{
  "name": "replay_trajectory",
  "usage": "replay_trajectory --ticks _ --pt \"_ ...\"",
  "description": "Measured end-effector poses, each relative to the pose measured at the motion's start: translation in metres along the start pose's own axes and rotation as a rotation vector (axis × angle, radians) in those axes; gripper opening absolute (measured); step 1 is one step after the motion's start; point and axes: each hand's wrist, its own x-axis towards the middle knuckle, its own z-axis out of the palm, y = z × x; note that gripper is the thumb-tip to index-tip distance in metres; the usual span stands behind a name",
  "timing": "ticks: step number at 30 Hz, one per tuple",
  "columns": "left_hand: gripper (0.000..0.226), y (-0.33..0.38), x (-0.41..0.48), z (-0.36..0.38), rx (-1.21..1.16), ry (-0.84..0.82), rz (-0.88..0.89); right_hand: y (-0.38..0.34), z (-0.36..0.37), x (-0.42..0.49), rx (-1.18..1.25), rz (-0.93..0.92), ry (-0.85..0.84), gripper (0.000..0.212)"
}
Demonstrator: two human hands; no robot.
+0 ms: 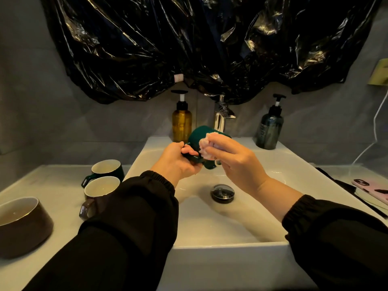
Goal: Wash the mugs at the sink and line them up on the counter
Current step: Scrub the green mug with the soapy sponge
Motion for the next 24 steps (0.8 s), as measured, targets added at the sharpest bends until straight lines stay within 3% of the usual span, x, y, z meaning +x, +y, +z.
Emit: replay_trajectory --ticks 2,6,13,15,17,19,21,24 --pt "0.038 -0.001 0.0 0.0 0.006 0.001 0.0 0.01 0.003 -0.005 0.022 0.18 0.068 0.029" --pt "0.039 -0.001 -0.001 -0.002 0.096 -0.026 0.024 0.025 -0.003 -0.014 0.108 0.514 0.083 0.03" --pt "0.039 -0.008 0.005 0.002 0.441 -0.123 0.145 0.0 -0.002 0.001 0.069 0.134 -0.036 0.039" --pt "0.039 -0.009 0.003 0.003 0.474 -0.142 0.178 0.005 -0.002 0.001 0.122 0.28 0.021 0.04" --pt "0.04 -0.009 0.003 0.004 0.506 -0.168 0.215 0.014 -0.008 0.0 0.262 0.601 0.102 0.039" --pt "0.04 -0.009 0.002 0.003 0.557 -0.185 0.256 0.019 -0.009 -0.003 0.373 0.838 0.06 0.038" --pt "0.041 -0.01 0.002 0.004 0.595 -0.19 0.282 0.016 -0.01 -0.004 0.386 0.823 0.065 0.036" --pt "0.043 -0.008 0.0 0.005 0.588 -0.216 0.305 0.007 -0.013 0.0 0.327 0.581 0.121 0.039"
